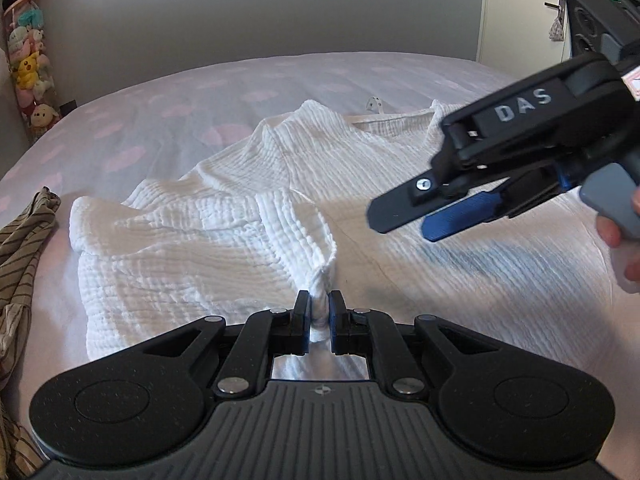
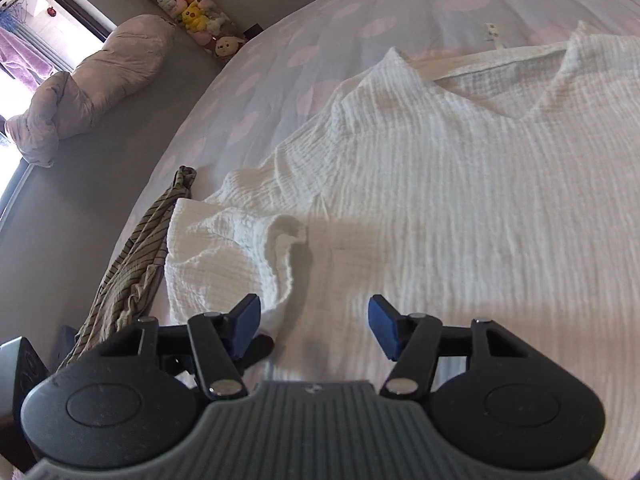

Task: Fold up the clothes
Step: 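Grasp the shirt side with the left gripper and fold it over the body, then grasp the opposite shirt side with the right gripper and fold it over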

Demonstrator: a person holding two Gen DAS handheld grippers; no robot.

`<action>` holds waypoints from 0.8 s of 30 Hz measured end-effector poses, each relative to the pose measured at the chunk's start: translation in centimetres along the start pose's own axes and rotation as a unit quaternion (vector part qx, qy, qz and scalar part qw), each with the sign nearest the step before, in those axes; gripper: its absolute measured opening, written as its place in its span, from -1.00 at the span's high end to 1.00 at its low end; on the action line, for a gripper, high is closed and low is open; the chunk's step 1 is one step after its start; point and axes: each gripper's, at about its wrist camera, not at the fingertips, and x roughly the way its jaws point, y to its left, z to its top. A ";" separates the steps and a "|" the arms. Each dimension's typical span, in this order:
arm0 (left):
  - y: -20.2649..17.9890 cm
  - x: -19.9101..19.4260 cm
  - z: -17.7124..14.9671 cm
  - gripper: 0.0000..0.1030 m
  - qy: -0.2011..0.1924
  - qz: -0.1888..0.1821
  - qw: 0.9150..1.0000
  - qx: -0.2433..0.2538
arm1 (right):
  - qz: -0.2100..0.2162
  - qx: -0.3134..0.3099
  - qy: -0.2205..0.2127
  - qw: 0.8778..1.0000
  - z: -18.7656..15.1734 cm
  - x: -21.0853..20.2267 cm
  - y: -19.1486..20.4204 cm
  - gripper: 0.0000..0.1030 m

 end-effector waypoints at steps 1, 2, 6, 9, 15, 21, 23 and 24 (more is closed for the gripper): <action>0.1 -0.1 0.1 0.87 -0.001 -0.003 1.000 -0.003 | 0.004 -0.003 0.003 1.000 0.4 0.7 0.4 -0.24; 0.3 -0.1 0.1 0.87 -0.003 -0.005 1.000 -0.007 | 0.007 -0.005 0.006 1.000 0.7 1.5 0.8 -0.24; 1.0 -0.8 0.3 0.87 -0.021 -0.025 0.999 -0.022 | 0.021 0.003 0.018 1.000 1.8 4.3 1.1 -0.24; 1.4 -1.4 0.4 0.87 -0.040 -0.042 0.998 -0.032 | 0.037 0.025 0.021 0.999 2.9 5.6 0.9 -0.23; 1.5 -1.9 0.8 0.87 -0.069 -0.049 0.996 -0.033 | 0.040 0.013 0.001 0.999 5.4 5.5 2.6 0.76; 1.5 -3.3 1.2 0.60 -0.112 -0.046 0.992 -0.020 | 0.019 -0.072 -0.041 0.996 7.8 1.7 7.0 0.88; 1.9 -3.9 1.3 0.44 -0.117 -0.049 0.992 -0.019 | 0.013 -0.092 -0.062 0.994 8.7 0.0 8.4 0.88; 2.1 -4.2 1.3 0.43 -0.120 -0.050 0.991 -0.018 | 0.010 -0.098 -0.071 0.993 9.2 -0.9 9.0 0.88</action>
